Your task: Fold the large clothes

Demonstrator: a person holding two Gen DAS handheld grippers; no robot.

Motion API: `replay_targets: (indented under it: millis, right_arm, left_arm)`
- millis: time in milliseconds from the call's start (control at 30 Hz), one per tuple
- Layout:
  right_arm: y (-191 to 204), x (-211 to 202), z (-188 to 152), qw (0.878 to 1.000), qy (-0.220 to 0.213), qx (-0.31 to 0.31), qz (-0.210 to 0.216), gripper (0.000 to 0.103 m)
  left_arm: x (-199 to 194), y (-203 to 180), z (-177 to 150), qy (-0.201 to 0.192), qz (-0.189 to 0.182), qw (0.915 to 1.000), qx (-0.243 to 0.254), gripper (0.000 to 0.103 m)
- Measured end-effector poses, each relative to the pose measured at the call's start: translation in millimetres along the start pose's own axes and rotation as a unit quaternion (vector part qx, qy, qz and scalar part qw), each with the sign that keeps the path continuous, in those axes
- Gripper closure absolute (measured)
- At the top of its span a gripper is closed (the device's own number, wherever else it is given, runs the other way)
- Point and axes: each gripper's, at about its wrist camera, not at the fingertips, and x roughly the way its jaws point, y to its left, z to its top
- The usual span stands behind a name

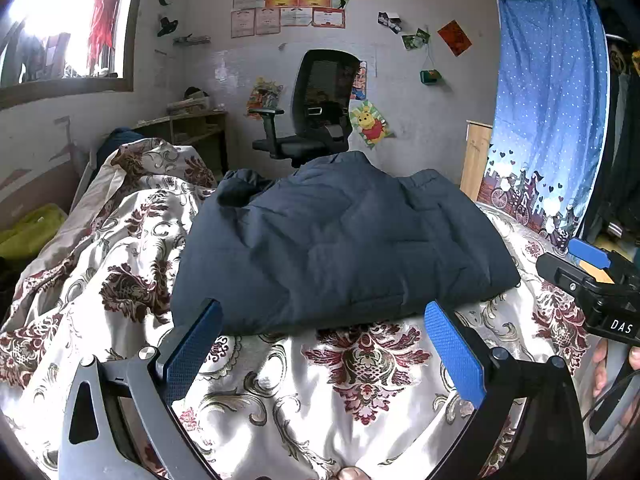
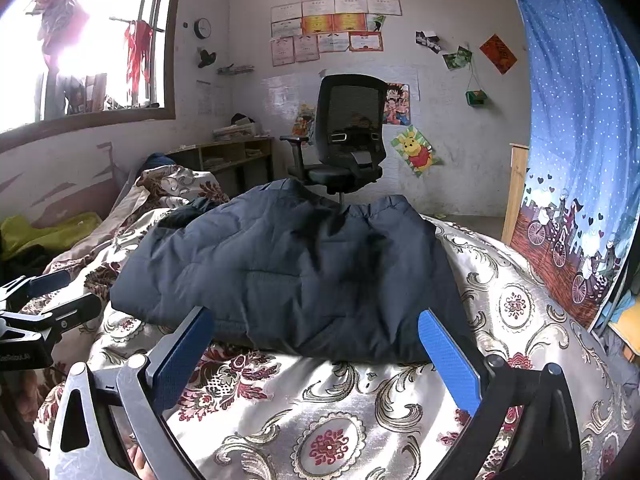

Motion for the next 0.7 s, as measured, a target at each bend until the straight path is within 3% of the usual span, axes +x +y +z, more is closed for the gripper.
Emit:
replay_targets:
  millis: [700]
  right_arm:
    - [-1.0, -0.3, -0.3, 1.0, 0.0, -0.001, 0.0, 0.0]
  left_arm:
    - [-0.2, -1.2, 0.3, 0.0, 0.0, 1.0, 0.0, 0.004]
